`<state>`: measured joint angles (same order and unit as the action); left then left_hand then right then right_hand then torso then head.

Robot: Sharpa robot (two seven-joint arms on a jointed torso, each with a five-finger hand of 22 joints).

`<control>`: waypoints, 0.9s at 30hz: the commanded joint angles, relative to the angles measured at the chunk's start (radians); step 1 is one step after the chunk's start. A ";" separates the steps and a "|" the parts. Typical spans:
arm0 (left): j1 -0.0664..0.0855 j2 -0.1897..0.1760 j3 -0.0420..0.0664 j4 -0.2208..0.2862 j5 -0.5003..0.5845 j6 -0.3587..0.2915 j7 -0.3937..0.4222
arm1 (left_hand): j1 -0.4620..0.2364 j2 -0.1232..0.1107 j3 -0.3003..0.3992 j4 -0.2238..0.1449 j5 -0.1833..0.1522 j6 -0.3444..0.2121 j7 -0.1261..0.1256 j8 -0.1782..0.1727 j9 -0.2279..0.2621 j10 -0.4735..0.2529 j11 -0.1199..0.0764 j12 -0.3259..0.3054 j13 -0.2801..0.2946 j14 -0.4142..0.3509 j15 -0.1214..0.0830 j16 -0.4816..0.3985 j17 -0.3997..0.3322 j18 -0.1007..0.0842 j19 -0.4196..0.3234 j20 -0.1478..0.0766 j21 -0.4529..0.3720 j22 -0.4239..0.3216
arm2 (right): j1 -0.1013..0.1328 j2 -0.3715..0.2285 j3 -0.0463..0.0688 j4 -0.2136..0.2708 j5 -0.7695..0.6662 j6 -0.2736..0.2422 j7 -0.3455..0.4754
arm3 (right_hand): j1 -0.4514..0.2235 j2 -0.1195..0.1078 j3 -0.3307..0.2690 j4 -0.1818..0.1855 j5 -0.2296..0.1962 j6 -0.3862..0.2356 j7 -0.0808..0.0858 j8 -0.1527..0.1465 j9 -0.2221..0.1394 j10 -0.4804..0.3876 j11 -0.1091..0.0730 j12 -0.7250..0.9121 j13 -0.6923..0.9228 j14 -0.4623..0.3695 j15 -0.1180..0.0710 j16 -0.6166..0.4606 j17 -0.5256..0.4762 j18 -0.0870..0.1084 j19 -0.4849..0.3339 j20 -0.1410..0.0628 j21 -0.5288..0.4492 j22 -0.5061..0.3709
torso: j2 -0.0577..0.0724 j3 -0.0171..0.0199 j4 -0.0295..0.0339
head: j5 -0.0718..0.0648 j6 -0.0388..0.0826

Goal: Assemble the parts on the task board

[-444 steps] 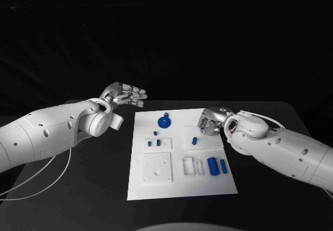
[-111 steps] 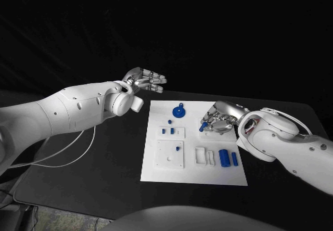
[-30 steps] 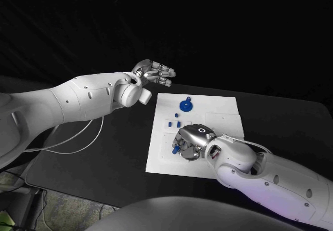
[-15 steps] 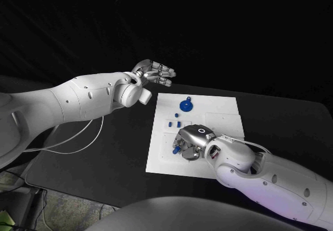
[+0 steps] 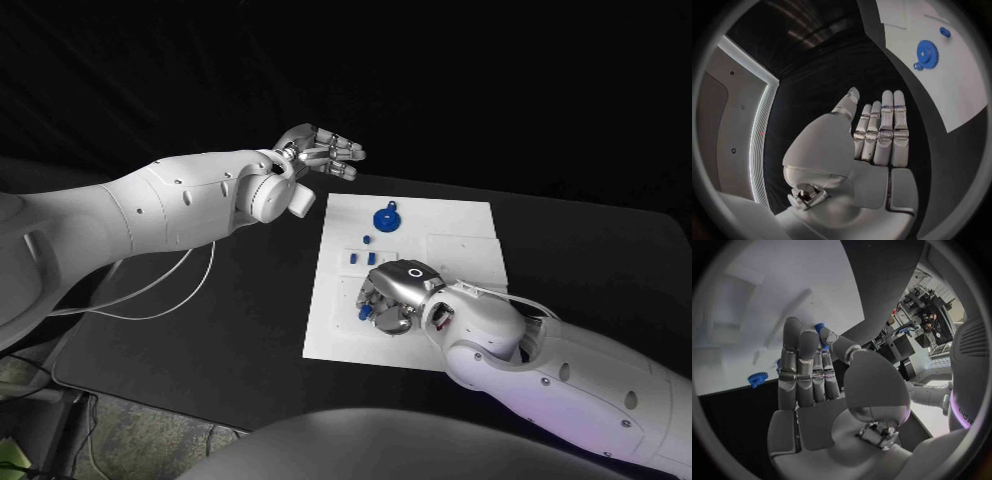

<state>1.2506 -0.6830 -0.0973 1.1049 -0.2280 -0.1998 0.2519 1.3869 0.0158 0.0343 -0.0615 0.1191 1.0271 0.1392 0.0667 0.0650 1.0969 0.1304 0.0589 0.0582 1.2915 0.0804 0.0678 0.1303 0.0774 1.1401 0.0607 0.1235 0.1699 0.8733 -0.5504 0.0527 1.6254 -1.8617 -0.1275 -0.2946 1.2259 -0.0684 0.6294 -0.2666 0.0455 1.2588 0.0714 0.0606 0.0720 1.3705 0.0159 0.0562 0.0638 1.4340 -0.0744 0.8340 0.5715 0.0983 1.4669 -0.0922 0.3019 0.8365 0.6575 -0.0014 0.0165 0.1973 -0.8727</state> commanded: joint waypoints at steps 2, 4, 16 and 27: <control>0.001 0.002 0.001 0.001 -0.003 0.017 0.002 | 0.002 0.005 0.000 0.005 0.000 0.001 0.005 -0.002 0.001 -0.004 -0.002 0.002 0.002 -0.009 0.000 -0.004 0.001 -0.006 -0.003 0.004 0.004 -0.001 | -0.004 0.005 -0.009 -0.005 -0.004 0.034 0.005 | -0.005 0.001 0.005 0.001 0.003 0.009 0.005 0.004 0.006 0.005 -0.001 0.004 0.000 0.003 -0.001 -0.005 0.002 0.007 0.035 -0.007 0.005 -0.003 | 0.000 -0.0001 0.0000 | -0.001 0.000; 0.001 0.002 0.001 0.001 -0.003 0.018 0.001 | 0.001 0.005 -0.001 0.007 -0.001 0.001 0.004 -0.002 0.001 -0.006 -0.001 0.002 0.002 -0.010 0.001 -0.004 0.001 -0.006 -0.004 0.005 0.004 -0.004 | -0.004 0.006 -0.014 -0.006 0.002 0.037 0.008 | -0.003 0.001 0.004 -0.001 0.003 0.007 0.006 0.004 0.005 0.003 0.000 0.004 0.000 0.001 0.000 -0.006 0.002 0.007 0.033 -0.008 0.004 -0.003 | 0.000 -0.0004 0.0002 | -0.002 0.000; 0.001 0.002 0.000 0.000 -0.004 0.025 -0.008 | -0.004 0.005 -0.005 0.013 -0.010 0.001 0.004 -0.002 0.001 -0.009 0.000 0.002 0.002 -0.013 0.003 -0.004 0.001 -0.006 -0.006 0.007 0.003 -0.006 | -0.004 0.006 -0.036 -0.019 0.018 0.028 0.004 | 0.019 -0.034 -0.096 -0.010 0.007 -0.062 0.022 0.002 -0.002 -0.063 0.022 0.003 -0.002 -0.004 0.020 -0.004 -0.005 0.022 0.029 0.013 -0.003 -0.004 | 0.000 0.0001 0.0000 | -0.008 0.000; 0.001 0.001 0.000 0.000 -0.005 0.024 -0.006 | -0.003 0.006 -0.005 0.013 -0.010 0.002 0.004 -0.002 0.001 -0.007 -0.001 0.003 0.002 -0.013 0.003 -0.004 0.002 -0.006 -0.005 0.007 0.003 -0.008 | -0.004 -0.002 -0.039 -0.018 0.033 -0.030 0.006 | 0.010 -0.078 -0.058 -0.010 0.007 -0.137 0.041 0.002 -0.006 -0.173 0.057 0.003 -0.004 -0.009 0.042 0.006 -0.016 0.052 0.027 0.035 -0.005 0.007 | 0.000 0.0007 -0.0003 | -0.006 0.000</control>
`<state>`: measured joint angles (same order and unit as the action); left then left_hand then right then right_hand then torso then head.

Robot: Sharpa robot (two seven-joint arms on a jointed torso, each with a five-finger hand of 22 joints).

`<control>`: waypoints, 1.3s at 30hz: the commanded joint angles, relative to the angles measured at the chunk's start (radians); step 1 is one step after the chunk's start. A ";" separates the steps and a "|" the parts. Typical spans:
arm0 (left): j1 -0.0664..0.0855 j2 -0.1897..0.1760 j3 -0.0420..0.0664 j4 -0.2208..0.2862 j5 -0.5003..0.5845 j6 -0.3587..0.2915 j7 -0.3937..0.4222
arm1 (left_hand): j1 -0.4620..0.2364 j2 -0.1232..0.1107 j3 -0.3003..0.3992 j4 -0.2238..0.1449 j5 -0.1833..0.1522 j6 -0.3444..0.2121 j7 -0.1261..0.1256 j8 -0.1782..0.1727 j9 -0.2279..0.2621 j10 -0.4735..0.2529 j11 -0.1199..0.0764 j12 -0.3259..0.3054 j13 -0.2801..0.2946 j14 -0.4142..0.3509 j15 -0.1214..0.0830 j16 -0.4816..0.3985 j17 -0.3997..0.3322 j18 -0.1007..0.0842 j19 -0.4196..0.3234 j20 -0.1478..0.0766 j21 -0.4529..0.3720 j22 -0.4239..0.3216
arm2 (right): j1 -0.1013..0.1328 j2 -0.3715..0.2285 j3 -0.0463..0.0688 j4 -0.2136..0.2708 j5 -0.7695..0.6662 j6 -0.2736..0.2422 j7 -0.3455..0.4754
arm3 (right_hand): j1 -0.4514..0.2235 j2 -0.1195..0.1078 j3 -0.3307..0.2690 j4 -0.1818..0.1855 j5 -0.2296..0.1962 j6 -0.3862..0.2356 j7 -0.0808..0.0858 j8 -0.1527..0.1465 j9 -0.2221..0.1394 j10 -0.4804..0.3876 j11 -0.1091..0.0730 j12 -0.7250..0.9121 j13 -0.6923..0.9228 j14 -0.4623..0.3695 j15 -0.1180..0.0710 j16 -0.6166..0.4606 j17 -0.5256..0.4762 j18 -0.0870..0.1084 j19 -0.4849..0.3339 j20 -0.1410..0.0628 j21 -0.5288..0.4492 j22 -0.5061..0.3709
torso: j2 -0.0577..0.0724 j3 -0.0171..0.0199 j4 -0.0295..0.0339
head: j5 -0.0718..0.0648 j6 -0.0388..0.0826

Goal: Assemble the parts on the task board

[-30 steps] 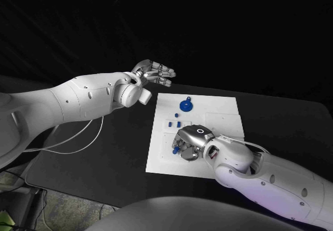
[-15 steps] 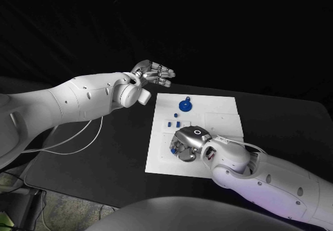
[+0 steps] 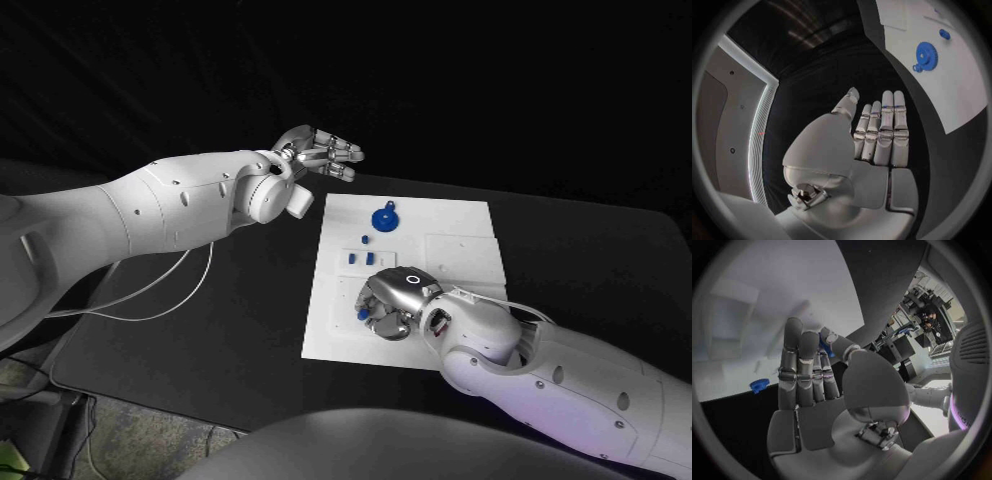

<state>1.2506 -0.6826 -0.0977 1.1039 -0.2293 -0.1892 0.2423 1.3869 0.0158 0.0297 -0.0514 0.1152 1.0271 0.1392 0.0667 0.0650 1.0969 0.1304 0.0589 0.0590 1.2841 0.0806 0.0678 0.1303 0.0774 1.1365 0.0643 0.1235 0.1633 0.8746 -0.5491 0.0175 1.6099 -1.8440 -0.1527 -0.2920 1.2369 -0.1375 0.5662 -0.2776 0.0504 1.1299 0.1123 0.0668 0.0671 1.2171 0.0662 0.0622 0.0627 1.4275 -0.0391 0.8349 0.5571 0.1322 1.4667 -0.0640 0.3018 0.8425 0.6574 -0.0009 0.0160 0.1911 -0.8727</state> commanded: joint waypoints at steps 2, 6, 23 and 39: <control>0.000 0.001 0.001 0.001 -0.004 0.015 0.003 | -0.003 0.006 0.000 0.003 -0.006 0.002 0.004 -0.002 0.001 -0.007 -0.001 0.003 0.001 -0.006 0.002 -0.004 0.002 -0.006 -0.002 0.003 0.003 -0.001 | -0.005 -0.005 -0.004 -0.003 0.019 -0.017 0.004 | 0.000 -0.021 0.001 0.002 0.002 -0.018 -0.002 -0.005 -0.002 -0.043 0.012 -0.003 -0.003 -0.003 0.010 0.007 -0.004 0.024 0.029 0.011 -0.006 0.000 | 0.000 0.0000 0.0001 | -0.001 0.000; 0.000 0.001 0.000 0.000 -0.004 0.016 0.002 | -0.003 0.006 0.000 0.003 -0.006 0.002 0.004 -0.002 0.001 -0.007 -0.001 0.003 0.001 -0.006 0.002 -0.004 0.002 -0.006 -0.002 0.003 0.003 -0.001 | -0.005 -0.009 -0.004 -0.001 0.029 -0.047 0.009 | 0.013 -0.038 -0.042 0.007 0.006 -0.056 -0.012 -0.004 -0.002 -0.100 0.023 -0.001 -0.003 -0.007 0.016 0.011 -0.011 0.033 0.031 0.019 -0.012 -0.005 | -0.001 -0.0006 -0.0005 | -0.004 0.000; 0.000 0.000 0.000 -0.009 -0.004 0.019 0.000 | 0.000 0.006 -0.002 0.006 -0.006 0.002 0.004 -0.002 0.001 -0.007 -0.001 0.002 0.001 -0.005 0.002 -0.004 0.003 -0.006 0.000 0.003 0.003 -0.004 | -0.004 -0.083 0.011 0.068 0.111 -0.157 0.024 | 0.005 -0.031 -0.112 0.043 0.033 -0.060 0.007 -0.003 -0.001 -0.073 0.017 0.005 -0.004 -0.002 0.012 0.023 -0.025 0.030 0.039 0.017 -0.010 -0.043 | -0.002 0.0001 -0.0018 | -0.014 0.015; -0.019 0.002 -0.001 -0.034 -0.005 0.029 0.011 | 0.004 0.006 -0.002 0.004 -0.006 0.002 0.004 -0.002 0.001 -0.007 -0.001 0.002 0.001 -0.006 0.002 -0.004 0.003 -0.006 0.000 0.003 0.004 -0.008 | 0.043 -0.250 0.187 0.046 0.616 0.054 0.039 | -0.034 0.048 -0.248 0.143 0.053 0.022 -0.035 0.003 0.008 0.243 -0.085 0.155 0.106 0.014 -0.049 0.021 -0.016 -0.029 0.044 -0.036 0.016 -0.108 | -0.021 0.0042 -0.0137 | -0.060 0.045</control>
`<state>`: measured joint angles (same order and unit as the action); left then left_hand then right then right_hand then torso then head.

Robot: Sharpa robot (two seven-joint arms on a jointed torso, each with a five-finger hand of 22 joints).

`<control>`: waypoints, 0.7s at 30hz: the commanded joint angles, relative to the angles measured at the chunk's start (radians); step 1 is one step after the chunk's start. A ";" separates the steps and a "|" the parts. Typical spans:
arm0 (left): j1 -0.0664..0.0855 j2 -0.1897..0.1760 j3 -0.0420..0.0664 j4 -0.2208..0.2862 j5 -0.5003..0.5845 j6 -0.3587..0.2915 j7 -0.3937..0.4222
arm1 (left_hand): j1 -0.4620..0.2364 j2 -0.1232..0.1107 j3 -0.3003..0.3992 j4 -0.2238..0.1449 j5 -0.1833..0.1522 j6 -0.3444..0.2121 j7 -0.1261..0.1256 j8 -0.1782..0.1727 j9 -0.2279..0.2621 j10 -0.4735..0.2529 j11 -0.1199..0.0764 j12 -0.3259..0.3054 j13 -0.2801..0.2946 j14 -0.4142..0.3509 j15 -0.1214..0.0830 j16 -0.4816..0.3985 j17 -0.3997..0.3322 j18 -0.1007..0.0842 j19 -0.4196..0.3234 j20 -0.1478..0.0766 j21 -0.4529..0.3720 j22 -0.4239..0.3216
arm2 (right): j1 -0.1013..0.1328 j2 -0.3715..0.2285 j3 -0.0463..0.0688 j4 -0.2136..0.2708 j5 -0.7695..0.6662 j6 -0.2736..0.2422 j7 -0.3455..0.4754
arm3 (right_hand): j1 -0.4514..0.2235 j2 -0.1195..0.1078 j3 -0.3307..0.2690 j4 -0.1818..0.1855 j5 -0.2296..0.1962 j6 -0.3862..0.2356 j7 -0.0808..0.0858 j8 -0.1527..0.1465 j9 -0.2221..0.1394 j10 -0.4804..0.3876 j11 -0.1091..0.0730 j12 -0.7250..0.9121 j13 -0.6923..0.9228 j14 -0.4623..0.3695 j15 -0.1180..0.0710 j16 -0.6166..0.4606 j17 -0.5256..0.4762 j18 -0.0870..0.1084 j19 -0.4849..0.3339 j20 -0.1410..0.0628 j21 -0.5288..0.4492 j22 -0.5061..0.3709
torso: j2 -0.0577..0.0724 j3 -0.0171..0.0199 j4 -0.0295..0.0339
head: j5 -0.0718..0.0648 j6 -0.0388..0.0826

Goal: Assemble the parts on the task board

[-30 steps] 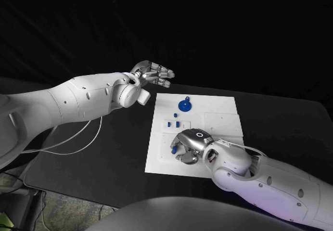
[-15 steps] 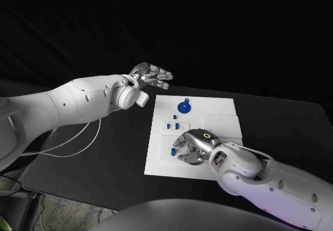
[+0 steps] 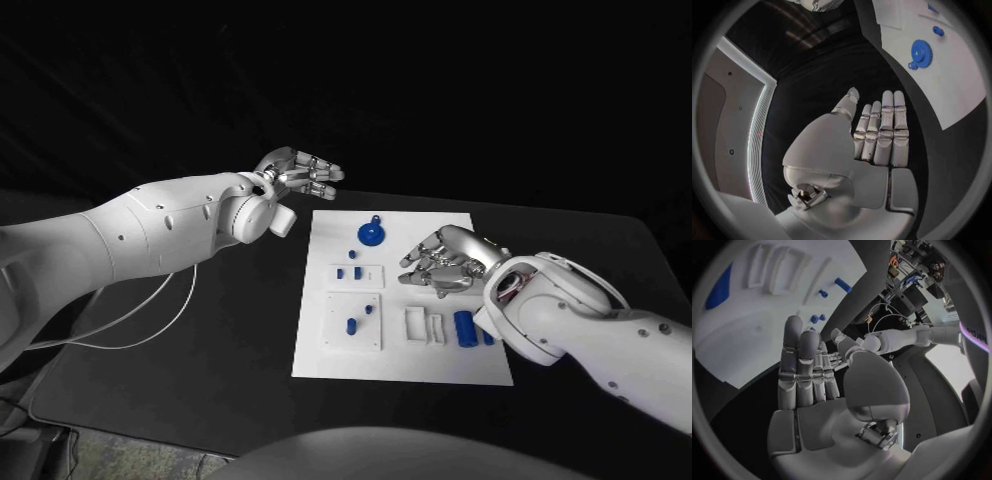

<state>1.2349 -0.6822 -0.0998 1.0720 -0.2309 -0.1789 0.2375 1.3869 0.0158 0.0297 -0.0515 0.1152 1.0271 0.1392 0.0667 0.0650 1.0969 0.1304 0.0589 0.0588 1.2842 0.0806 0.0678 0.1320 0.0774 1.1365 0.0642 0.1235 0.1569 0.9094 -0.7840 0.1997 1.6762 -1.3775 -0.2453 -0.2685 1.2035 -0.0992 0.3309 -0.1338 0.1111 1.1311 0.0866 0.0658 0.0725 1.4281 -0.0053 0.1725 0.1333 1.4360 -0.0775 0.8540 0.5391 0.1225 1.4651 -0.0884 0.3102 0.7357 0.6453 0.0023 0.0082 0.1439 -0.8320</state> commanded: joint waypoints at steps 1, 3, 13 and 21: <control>-0.005 0.002 0.001 -0.003 -0.004 0.019 0.017 | 0.004 0.006 -0.002 0.004 -0.006 0.002 0.004 -0.002 0.001 -0.007 -0.001 0.002 0.001 -0.006 0.002 -0.004 0.001 -0.006 0.000 0.003 0.004 -0.002 | 0.012 -0.023 0.007 -0.031 0.161 0.167 0.011 | 0.000 0.016 -0.028 0.000 -0.007 0.034 -0.013 0.000 0.006 0.019 -0.020 0.097 0.094 0.009 -0.017 0.005 0.007 -0.028 0.045 -0.020 0.018 0.000 | -0.010 0.0010 -0.0066 | -0.014 0.005; -0.008 0.001 0.001 -0.005 -0.003 0.021 0.023 | 0.001 0.006 -0.003 0.005 -0.007 0.002 0.004 -0.002 0.001 -0.007 0.000 0.002 0.001 -0.006 0.002 -0.004 0.001 -0.006 0.000 0.003 0.004 -0.002 | 0.018 -0.040 0.012 -0.052 0.186 0.204 -0.005 | 0.000 0.038 -0.072 0.010 -0.001 0.041 -0.023 0.001 0.017 -0.083 -0.028 0.322 0.352 0.008 -0.022 0.027 0.037 -0.048 0.043 -0.033 0.058 0.006 | -0.014 0.0013 -0.0089 | -0.017 0.005; -0.021 -0.014 0.001 -0.005 -0.029 0.008 0.049 | -0.061 -0.018 -0.107 0.052 -0.033 -0.007 0.001 -0.001 0.002 0.071 -0.018 0.002 0.002 -0.004 0.001 -0.004 0.010 -0.013 0.005 0.005 -0.007 -0.022 | 0.030 -0.133 0.018 -0.068 0.238 0.317 -0.128 | -0.067 0.030 -0.104 0.100 0.096 0.044 -0.043 -0.001 0.174 -0.133 -0.036 0.723 0.901 -0.016 -0.025 0.166 0.288 -0.055 0.038 -0.037 0.145 0.044 | -0.026 0.0047 -0.0154 | -0.027 -0.001; -0.024 -0.021 0.001 0.000 -0.047 0.045 0.073 | -0.181 -0.123 -0.143 0.150 -0.067 -0.029 -0.023 -0.003 0.001 0.084 -0.029 0.002 0.003 -0.019 0.002 -0.004 0.003 -0.025 0.000 0.003 -0.018 -0.035 | 0.032 -0.158 0.019 -0.044 0.265 0.328 -0.283 | -0.107 -0.011 -0.128 0.222 0.075 0.040 -0.048 0.000 0.308 -0.085 -0.039 0.778 1.038 -0.003 -0.026 0.183 0.400 -0.051 0.038 -0.038 0.161 0.065 | -0.026 0.0030 -0.0143 | -0.036 -0.002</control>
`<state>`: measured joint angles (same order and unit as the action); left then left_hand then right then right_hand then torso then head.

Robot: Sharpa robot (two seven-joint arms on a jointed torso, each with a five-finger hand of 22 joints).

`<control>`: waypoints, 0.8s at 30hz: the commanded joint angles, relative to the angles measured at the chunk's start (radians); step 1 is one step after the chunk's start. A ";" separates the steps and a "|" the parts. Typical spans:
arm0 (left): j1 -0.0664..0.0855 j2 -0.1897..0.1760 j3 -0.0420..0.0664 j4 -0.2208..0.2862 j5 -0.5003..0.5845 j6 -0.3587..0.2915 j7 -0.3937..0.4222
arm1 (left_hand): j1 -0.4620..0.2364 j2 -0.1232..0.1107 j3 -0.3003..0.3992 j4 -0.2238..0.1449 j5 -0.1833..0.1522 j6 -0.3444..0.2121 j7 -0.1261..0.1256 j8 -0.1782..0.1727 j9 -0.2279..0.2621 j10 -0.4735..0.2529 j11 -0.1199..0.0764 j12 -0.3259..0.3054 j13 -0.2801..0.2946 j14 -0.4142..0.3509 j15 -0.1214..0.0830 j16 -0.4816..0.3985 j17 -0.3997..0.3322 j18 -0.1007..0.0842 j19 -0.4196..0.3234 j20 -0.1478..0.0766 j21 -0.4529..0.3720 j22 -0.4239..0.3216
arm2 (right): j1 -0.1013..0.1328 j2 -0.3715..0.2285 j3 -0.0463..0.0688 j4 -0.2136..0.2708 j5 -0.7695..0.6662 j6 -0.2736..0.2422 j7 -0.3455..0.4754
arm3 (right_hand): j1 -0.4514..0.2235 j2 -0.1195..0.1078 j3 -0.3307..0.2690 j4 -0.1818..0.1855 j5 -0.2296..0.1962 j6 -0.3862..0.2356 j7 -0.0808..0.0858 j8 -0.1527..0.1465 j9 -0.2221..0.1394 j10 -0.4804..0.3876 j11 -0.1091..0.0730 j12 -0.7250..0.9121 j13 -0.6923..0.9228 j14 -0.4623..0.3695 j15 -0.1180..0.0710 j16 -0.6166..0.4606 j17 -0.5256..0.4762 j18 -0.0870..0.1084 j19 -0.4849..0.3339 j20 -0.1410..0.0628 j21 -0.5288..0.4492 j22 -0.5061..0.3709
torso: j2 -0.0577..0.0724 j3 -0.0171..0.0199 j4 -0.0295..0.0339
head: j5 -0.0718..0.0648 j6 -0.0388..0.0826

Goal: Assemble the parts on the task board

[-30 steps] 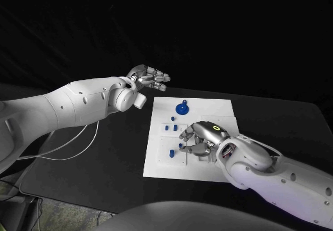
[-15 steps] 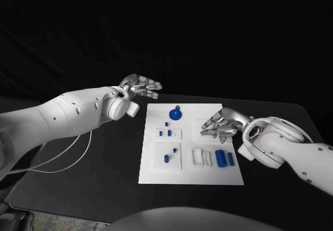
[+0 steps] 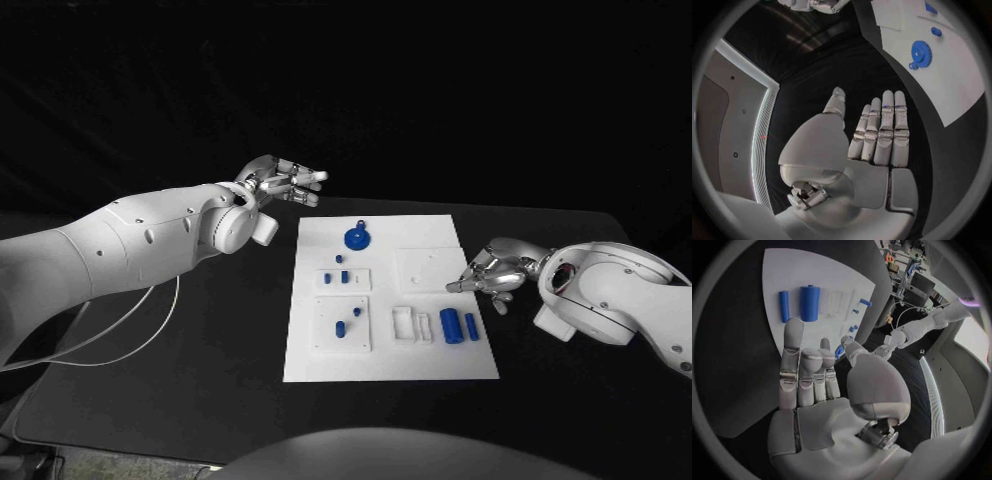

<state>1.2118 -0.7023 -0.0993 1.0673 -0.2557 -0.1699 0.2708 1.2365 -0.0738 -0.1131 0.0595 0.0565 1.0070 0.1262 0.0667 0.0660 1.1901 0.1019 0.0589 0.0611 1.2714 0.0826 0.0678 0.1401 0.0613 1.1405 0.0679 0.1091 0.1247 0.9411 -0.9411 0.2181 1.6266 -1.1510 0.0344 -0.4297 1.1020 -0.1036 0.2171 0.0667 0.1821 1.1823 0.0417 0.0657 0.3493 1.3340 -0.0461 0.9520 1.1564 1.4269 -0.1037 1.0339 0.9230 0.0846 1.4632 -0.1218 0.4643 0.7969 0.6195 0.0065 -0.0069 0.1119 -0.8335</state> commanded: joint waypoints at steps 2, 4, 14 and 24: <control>-0.002 -0.004 0.001 0.011 -0.024 0.060 0.048 | -0.022 -0.064 0.027 0.101 -0.008 -0.019 -0.012 0.000 0.002 -0.018 -0.002 0.002 0.001 -0.005 0.000 -0.003 -0.015 -0.011 0.000 -0.003 -0.005 -0.006 | 0.000 0.000 0.000 0.006 0.042 0.061 -0.156 | -0.015 0.003 -0.028 0.024 0.002 -0.019 -0.002 -0.001 0.062 0.014 0.002 -0.003 0.032 0.011 0.000 0.003 0.034 -0.012 0.040 -0.004 0.009 0.007 | 0.000 -0.0022 0.0010 | -0.007 0.000; -0.002 -0.005 0.001 0.016 -0.026 0.081 0.057 | -0.015 -0.057 0.029 0.105 -0.008 -0.025 -0.013 -0.003 0.000 -0.023 -0.003 0.002 0.000 -0.009 0.001 -0.005 -0.017 -0.011 0.000 -0.002 -0.006 -0.007 | 0.000 0.002 0.000 0.004 0.044 0.081 -0.189 | -0.020 0.007 -0.029 0.029 -0.004 -0.027 0.000 -0.002 0.072 0.016 0.003 -0.009 0.043 0.012 0.002 0.000 0.045 -0.010 0.040 -0.003 0.010 0.010 | -0.001 -0.0034 0.0018 | -0.009 -0.001; -0.003 -0.008 0.001 0.032 -0.027 0.153 0.088 | -0.005 -0.047 0.025 0.083 -0.007 -0.032 -0.015 -0.003 0.000 -0.049 -0.003 0.002 0.000 -0.016 0.004 -0.005 -0.022 -0.008 -0.002 0.003 -0.010 -0.013 | 0.000 0.027 -0.008 -0.002 0.018 0.126 -0.252 | -0.036 0.018 -0.026 0.022 -0.010 -0.036 0.004 -0.002 0.056 0.022 0.005 -0.022 0.063 0.018 0.003 -0.003 0.075 -0.008 0.038 -0.001 0.017 0.026 | 0.001 -0.0020 0.0017 | -0.014 -0.005; -0.003 -0.008 0.001 0.037 -0.030 0.170 0.087 | -0.015 -0.070 0.034 0.131 -0.006 -0.048 -0.005 -0.002 0.001 -0.068 0.012 0.002 0.001 -0.021 0.008 -0.005 -0.021 -0.005 -0.003 0.007 -0.013 -0.020 | 0.000 0.053 -0.032 -0.016 -0.005 0.159 -0.270 | -0.042 -0.021 -0.013 0.056 -0.029 -0.064 0.015 -0.002 0.016 0.021 0.013 -0.039 0.075 0.022 0.008 -0.010 0.096 -0.003 0.037 0.003 0.010 0.044 | 0.002 0.0000 0.0006 | -0.008 -0.014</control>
<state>1.2094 -0.7109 -0.0992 1.1009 -0.2807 -0.0361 0.3367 1.2207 -0.1346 -0.0797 0.1847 0.0510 0.9653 0.1238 0.0667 0.0668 1.1287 0.1126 0.0589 0.0608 1.2575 0.0932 0.0678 0.1185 0.0614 1.1404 0.0679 0.1003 0.1062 0.9416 -0.8921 0.1880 1.6131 -1.1355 0.1489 -0.6760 1.0590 -0.1162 0.2046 0.1183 0.1588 1.1235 0.0551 0.0657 0.3681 1.3529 -0.0375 0.9169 1.2297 1.4419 -0.0964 1.0289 1.0188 0.0845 1.4631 -0.1215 0.4795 0.8403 0.6208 0.0053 -0.0060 0.1012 -0.8451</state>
